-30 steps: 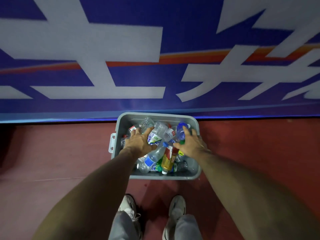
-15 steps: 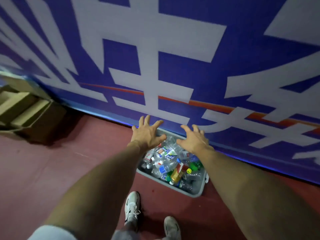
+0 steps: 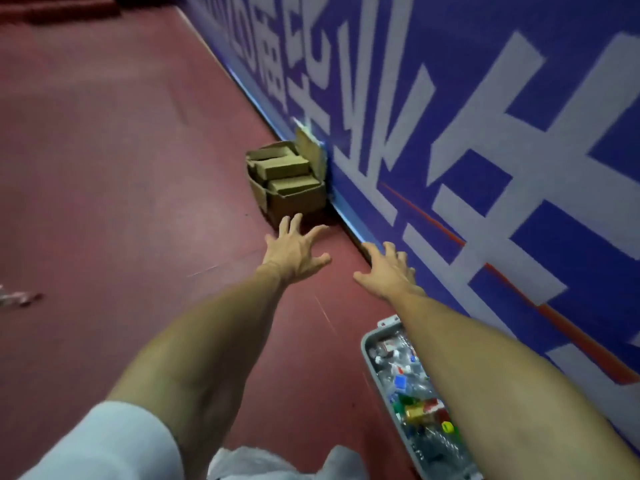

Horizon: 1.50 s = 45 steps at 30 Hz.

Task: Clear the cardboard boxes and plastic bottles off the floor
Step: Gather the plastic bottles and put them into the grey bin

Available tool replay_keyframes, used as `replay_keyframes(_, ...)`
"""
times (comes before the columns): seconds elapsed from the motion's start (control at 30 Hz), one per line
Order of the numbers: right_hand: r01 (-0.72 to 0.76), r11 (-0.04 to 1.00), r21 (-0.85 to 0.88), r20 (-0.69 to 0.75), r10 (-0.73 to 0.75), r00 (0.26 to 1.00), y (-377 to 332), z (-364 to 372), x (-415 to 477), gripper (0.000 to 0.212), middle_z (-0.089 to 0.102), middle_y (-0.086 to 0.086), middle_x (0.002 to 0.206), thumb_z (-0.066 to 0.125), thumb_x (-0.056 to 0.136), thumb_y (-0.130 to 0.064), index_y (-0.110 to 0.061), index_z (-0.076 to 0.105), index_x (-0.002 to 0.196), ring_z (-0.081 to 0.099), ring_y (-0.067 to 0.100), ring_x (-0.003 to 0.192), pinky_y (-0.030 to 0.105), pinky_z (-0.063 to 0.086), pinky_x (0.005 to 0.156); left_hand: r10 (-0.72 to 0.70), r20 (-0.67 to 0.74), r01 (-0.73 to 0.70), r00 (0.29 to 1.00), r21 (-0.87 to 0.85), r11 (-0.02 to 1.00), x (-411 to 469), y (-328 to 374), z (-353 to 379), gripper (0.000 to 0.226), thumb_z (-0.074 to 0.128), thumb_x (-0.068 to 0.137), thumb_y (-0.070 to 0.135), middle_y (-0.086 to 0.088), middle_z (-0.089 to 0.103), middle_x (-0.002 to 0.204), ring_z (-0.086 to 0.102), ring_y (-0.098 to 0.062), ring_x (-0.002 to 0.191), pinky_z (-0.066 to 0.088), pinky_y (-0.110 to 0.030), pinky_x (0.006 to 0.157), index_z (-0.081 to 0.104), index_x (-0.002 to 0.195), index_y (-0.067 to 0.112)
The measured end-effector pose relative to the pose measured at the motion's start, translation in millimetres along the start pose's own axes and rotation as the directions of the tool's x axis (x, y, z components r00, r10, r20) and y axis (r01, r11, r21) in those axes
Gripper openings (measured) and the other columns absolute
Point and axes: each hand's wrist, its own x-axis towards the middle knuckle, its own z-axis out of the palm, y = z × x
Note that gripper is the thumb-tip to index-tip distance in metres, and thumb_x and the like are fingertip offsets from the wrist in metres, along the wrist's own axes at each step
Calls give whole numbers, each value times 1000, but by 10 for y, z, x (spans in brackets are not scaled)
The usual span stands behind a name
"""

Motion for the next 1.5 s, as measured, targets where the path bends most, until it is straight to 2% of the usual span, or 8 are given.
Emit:
replay_keyframes(0.13, 188, 979, -75, 24, -187, 982, -1039, 131, 77, 74, 18, 10, 159, 59, 91, -52, -37, 24, 155, 24, 37, 141, 56, 30, 110, -168, -75, 168, 983, -10, 986, -399, -951, -302, 67, 51, 88, 61, -12, 15, 162, 10, -33, 149, 32, -66, 108, 31, 149, 45)
replay_keyframes(0.3, 388, 914, -118, 88, -380, 921, -2571, 524, 50, 72, 17, 8, 160, 57, 92, -49, -37, 24, 155, 24, 36, 141, 54, 28, 111, -389, -115, 385, 914, -53, 921, -1031, -2347, -571, 67, 52, 89, 60, -13, 13, 163, 8, -31, 150, 29, -64, 109, 30, 150, 45)
replay_keyframes(0.53, 566, 808, -162, 171, -542, 823, -4565, 1300, -114, 71, 20, 9, 158, 57, 91, -48, -37, 25, 154, 28, 37, 139, 54, 31, 108, -577, -151, 562, 802, -134, 816, -1845, -4231, -859, 66, 54, 89, 58, -12, 13, 162, 6, -30, 150, 25, -66, 110, 31, 150, 46)
replay_keyframes(0.73, 685, 707, -178, 278, -631, 724, -5928, 1800, -147, 71, 18, 9, 160, 56, 90, -48, -38, 25, 153, 27, 35, 140, 55, 32, 109, -718, -116, 694, 686, -190, 694, -2389, -5394, -958, 66, 54, 90, 58, -12, 11, 163, 5, -32, 151, 22, -67, 112, 30, 150, 45)
replay_keyframes(1.0, 791, 577, -202, 357, -709, 608, -7714, 2427, 463, 73, 19, 9, 159, 58, 88, -45, -38, 25, 153, 28, 36, 138, 55, 32, 106, -829, -108, 799, 549, -225, 558, -2420, -7028, -1143, 66, 54, 90, 57, -12, 10, 163, 5, -30, 150, 22, -67, 113, 30, 150, 46)
replay_keyframes(1.17, 850, 485, -204, 375, -764, 525, -8932, 2619, 967, 72, 22, 11, 156, 58, 88, -43, -37, 27, 152, 31, 37, 134, 55, 35, 103, -893, -106, 854, 438, -262, 450, -2198, -8088, -1462, 66, 53, 89, 58, -9, 5, 165, 2, -29, 152, 18, -69, 114, 29, 150, 47)
replay_keyframes(1.33, 887, 409, -214, 406, -789, 461, -9967, 2742, 1277, 74, 13, 11, 159, 60, 88, -46, -38, 25, 153, 24, 39, 140, 58, 35, 107, -929, -112, 872, 353, -320, 370, -2048, -8910, -1745, 67, 53, 92, 58, -10, 7, 164, 1, -29, 152, 14, -69, 114, 28, 152, 44)
replay_keyframes(1.5, 917, 320, -238, 474, -786, 398, -10877, 3050, 1486, 74, 13, 12, 159, 60, 89, -46, -36, 24, 153, 23, 38, 140, 59, 33, 106, -958, -83, 881, 275, -376, 286, -1988, -9813, -1814, 66, 55, 89, 56, -8, 11, 162, 6, -26, 151, 19, -67, 114, 31, 150, 46)
